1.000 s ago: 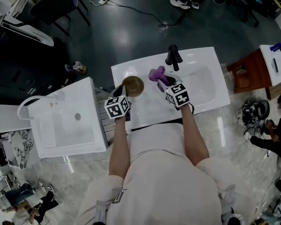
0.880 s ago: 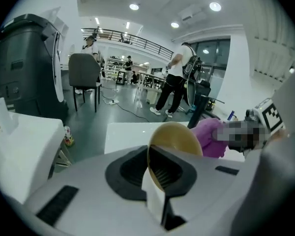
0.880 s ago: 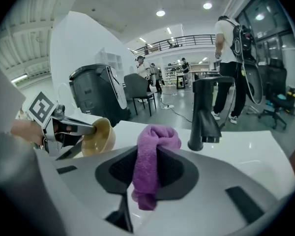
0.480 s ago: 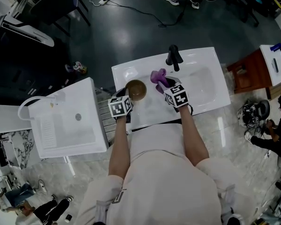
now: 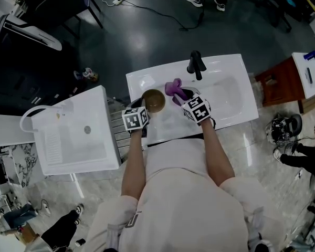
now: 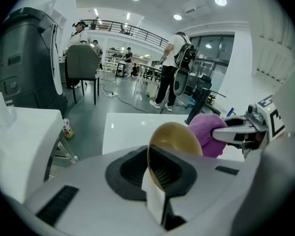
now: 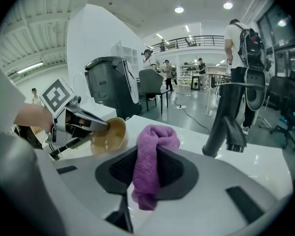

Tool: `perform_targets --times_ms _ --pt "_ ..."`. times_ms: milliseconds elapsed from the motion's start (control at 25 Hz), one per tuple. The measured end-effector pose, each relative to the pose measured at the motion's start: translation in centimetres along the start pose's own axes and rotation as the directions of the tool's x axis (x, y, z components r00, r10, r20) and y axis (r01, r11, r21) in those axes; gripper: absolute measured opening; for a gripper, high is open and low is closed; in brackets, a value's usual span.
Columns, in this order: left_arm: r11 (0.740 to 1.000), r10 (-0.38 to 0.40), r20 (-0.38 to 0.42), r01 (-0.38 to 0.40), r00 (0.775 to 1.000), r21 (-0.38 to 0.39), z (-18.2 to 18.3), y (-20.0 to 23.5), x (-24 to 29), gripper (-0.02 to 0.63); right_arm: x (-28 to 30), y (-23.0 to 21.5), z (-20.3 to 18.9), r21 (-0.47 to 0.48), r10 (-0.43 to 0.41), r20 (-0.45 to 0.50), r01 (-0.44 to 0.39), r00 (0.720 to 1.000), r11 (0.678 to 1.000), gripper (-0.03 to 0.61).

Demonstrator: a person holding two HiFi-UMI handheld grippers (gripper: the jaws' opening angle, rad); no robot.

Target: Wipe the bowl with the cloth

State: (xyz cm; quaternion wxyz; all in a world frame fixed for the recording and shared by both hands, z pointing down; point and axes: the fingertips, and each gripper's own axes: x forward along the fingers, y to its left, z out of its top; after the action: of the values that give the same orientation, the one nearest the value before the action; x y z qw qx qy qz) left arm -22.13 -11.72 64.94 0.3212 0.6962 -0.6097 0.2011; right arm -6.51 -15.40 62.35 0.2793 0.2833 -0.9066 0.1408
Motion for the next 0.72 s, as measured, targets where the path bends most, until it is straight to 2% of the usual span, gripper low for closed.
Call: perform_targets --times_ms 720 --pt "1.000 -0.003 0.013 0.003 1.000 0.004 0.27 -0.35 -0.14 0.017 -0.16 0.11 0.43 -0.052 -0.017 0.019 0.018 1.000 0.999 0.093"
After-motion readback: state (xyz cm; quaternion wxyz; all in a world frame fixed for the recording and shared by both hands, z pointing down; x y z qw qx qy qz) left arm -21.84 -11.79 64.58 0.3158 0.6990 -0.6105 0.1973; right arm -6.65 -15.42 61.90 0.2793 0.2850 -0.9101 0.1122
